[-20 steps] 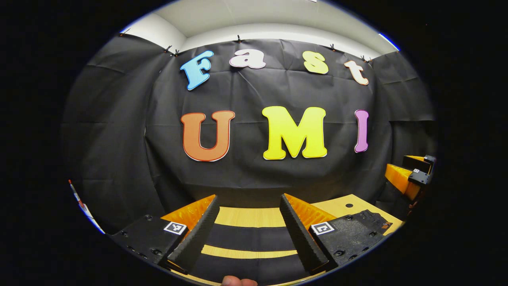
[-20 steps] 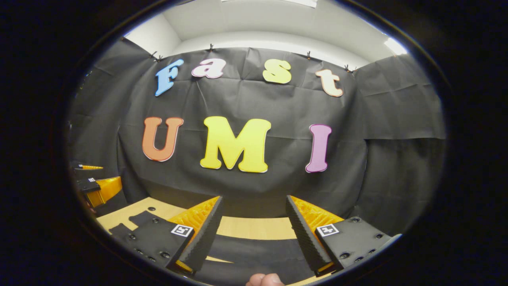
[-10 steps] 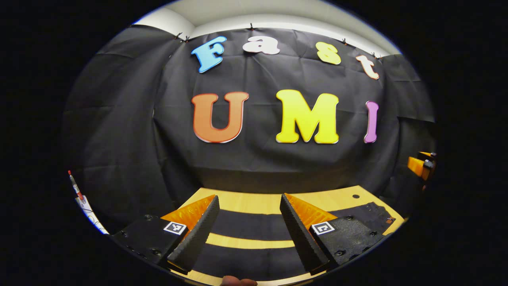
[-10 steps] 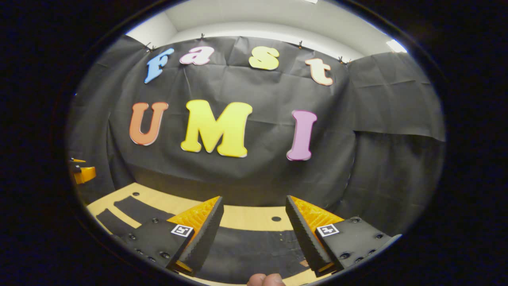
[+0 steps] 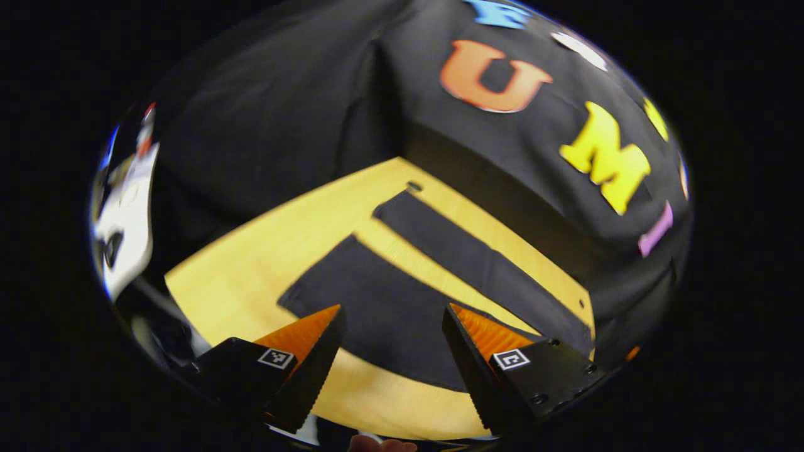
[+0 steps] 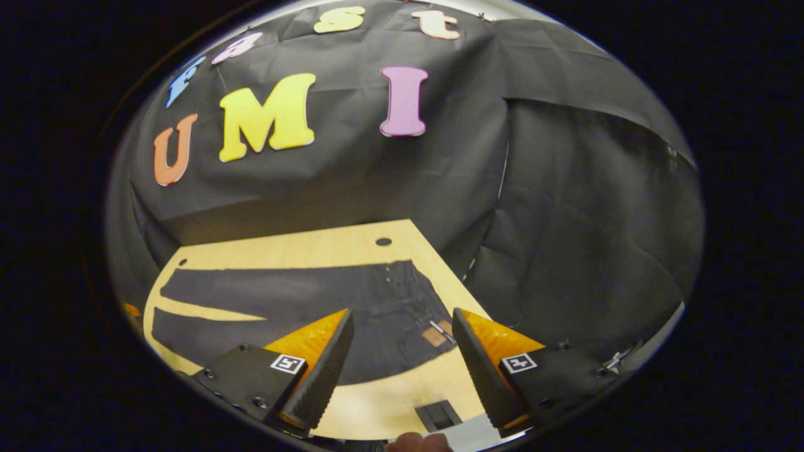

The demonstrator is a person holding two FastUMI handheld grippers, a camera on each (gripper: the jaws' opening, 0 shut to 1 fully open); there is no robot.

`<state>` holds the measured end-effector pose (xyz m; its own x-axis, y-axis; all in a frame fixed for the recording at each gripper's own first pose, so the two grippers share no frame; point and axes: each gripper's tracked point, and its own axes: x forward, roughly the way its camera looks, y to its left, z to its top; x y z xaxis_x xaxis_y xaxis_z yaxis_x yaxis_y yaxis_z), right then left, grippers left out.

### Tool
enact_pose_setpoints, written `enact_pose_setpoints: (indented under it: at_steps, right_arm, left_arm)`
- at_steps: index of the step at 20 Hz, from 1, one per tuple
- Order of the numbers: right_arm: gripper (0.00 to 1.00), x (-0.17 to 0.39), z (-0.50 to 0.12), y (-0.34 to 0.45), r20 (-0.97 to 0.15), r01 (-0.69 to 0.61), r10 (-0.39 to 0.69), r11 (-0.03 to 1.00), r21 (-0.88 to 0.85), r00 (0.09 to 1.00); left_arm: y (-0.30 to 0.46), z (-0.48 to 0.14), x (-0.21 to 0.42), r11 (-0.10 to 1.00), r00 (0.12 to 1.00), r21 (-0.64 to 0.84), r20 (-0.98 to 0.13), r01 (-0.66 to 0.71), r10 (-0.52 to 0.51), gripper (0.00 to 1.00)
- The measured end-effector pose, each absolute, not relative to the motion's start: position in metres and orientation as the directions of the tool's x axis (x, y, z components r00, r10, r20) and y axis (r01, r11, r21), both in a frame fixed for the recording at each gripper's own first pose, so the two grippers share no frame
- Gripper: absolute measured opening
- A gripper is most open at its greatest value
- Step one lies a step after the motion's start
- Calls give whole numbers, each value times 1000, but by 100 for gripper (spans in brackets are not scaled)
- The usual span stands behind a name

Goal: Grasp the waist and the cuffs of the jeans and fold them to make the two legs overlap; first hold the waist and fold one-third of the jeans toward the cuffs, then hold the cuffs and fold the remaining one-third in the same direction to finish folding.

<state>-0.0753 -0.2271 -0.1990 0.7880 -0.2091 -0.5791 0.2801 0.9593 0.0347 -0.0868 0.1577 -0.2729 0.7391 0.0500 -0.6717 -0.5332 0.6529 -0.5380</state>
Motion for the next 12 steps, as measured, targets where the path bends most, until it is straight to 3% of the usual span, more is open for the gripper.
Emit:
enact_pose_setpoints:
  at_steps: [2,5,12]
  right_arm:
    - [96,-87,-205,-230,-602,283,-208,959,31,771]
    - [96,-93,-208,-239,-619,304,-225,952,25,753]
    - [97,-99,-224,-253,-665,404,-226,906,125,712]
  left_arm:
    - [152,-289,-97,442,704,-624,-710,-644,24,99]
    - [138,-289,-95,267,699,-671,-715,-692,14,99]
    - [146,-303,-68,161,721,-712,-693,-683,0,98]
